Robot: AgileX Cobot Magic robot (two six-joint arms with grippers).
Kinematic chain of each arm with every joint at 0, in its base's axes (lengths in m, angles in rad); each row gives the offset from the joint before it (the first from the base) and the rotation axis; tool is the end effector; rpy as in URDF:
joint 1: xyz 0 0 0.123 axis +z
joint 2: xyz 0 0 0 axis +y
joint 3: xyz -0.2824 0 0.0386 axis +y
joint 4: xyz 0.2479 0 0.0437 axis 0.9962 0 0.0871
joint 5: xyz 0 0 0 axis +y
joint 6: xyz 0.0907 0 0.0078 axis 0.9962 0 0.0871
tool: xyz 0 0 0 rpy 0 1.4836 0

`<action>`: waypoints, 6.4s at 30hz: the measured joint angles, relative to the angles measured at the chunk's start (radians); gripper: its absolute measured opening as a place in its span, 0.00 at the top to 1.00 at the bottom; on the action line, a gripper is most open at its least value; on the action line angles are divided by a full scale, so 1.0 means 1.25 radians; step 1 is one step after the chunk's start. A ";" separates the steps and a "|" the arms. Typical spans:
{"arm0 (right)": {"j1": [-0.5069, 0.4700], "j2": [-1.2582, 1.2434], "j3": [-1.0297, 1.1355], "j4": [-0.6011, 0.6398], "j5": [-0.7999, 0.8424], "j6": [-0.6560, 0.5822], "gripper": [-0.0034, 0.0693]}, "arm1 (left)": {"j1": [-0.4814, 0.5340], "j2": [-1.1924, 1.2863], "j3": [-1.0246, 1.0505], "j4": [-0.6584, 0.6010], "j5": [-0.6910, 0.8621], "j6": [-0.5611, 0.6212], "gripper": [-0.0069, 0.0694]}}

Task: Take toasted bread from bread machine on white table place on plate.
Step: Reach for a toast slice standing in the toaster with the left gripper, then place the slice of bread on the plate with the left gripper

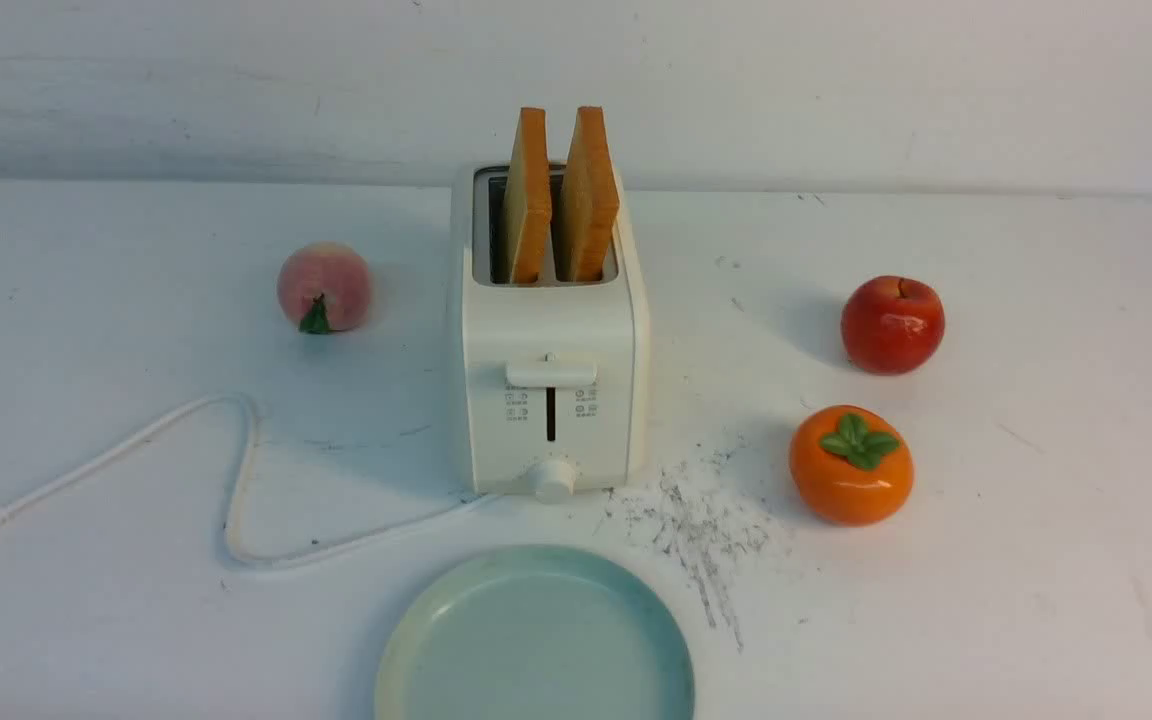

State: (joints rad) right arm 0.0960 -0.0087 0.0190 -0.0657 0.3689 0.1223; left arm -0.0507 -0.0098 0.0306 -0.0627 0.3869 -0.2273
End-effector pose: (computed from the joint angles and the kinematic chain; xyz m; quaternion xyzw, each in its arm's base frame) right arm 0.0527 0.0029 0.1740 -0.0070 0.8022 0.0373 0.5959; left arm 0.0522 -0.0048 0.1686 -0.0880 0.8059 -0.1074 0.5756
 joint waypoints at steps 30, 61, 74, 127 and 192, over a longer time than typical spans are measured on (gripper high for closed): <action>0.000 0.000 0.000 0.001 0.000 0.000 0.62 | 0.000 0.000 0.000 -0.020 -0.079 -0.017 0.60; 0.000 0.000 0.004 0.479 -0.205 0.155 0.62 | 0.000 0.000 -0.039 -0.434 -0.597 -0.141 0.89; 0.000 0.089 -0.307 0.322 0.066 -0.003 0.93 | 0.000 0.263 -0.486 -0.192 -0.080 -0.075 0.93; 0.000 0.492 -0.513 0.292 0.517 -0.043 0.93 | -0.202 1.428 -1.281 -0.449 0.079 0.350 0.34; 0.000 0.492 -0.513 0.294 0.493 -0.043 0.86 | -0.242 1.070 -1.149 -0.148 0.537 0.293 0.86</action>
State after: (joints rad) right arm 0.0960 0.6058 -0.6228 0.3017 0.9848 0.0685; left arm -0.3534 1.3277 -1.4052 -0.2483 1.0585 0.1391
